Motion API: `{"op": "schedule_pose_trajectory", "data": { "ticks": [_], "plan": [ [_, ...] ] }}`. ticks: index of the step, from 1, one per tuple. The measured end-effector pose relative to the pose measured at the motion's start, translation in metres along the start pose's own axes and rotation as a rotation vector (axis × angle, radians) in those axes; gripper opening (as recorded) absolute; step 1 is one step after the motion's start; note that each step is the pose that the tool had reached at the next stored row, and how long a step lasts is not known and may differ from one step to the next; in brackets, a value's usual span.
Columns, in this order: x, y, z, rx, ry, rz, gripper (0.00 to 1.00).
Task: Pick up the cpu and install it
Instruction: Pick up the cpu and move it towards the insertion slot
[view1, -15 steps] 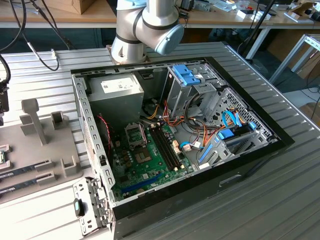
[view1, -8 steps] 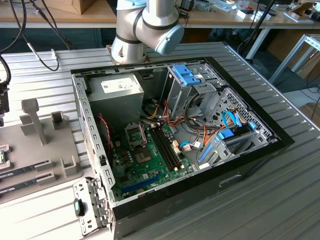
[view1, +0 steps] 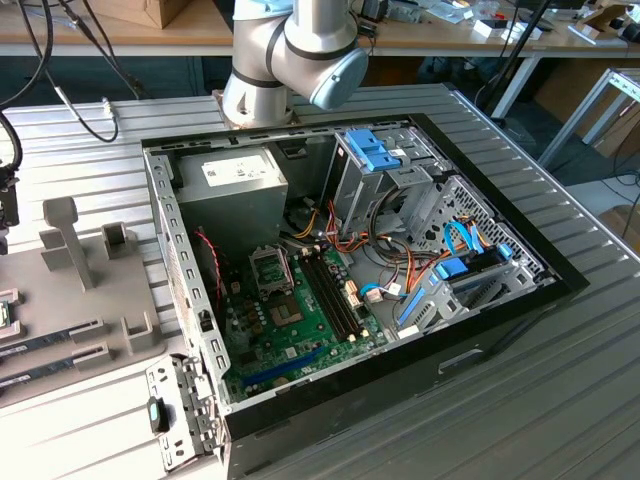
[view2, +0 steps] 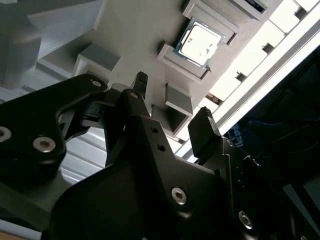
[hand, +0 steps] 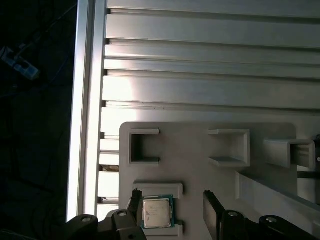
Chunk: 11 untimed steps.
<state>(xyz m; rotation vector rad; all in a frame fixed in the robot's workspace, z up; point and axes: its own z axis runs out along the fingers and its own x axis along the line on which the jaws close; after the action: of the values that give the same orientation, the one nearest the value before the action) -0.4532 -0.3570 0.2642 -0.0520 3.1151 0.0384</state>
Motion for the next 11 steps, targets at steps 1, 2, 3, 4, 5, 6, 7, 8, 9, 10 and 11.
{"op": "schedule_pose_trajectory", "data": {
  "ticks": [1,2,3,4,5,6,7,8,9,10,11],
  "plan": [
    [0.0,-0.0002,0.0003,0.0,0.0,0.0,0.6],
    [0.0,-0.0005,0.0006,0.0,-0.0001,0.0,0.6],
    [0.0,-0.0006,0.0008,0.0,0.0,0.0,0.6],
    [0.0,-0.0007,0.0009,0.0,-0.0001,0.0,0.6],
    [0.0001,-0.0009,0.0011,0.0,0.0,0.0,0.6],
    [0.0001,-0.001,0.0013,0.0,0.0,0.0,0.6],
    [0.0001,-0.0012,0.0014,0.0,0.0,0.0,0.6],
    [0.0001,-0.0013,0.0016,0.0,0.0,0.0,0.6],
    [0.0001,-0.0015,0.0017,0.0,0.0,0.0,0.6],
    [0.0001,-0.0016,0.0019,0.0,0.0,0.0,0.6],
    [0.0001,-0.0018,0.0021,0.0,0.0,0.0,0.6]
  ]
}}
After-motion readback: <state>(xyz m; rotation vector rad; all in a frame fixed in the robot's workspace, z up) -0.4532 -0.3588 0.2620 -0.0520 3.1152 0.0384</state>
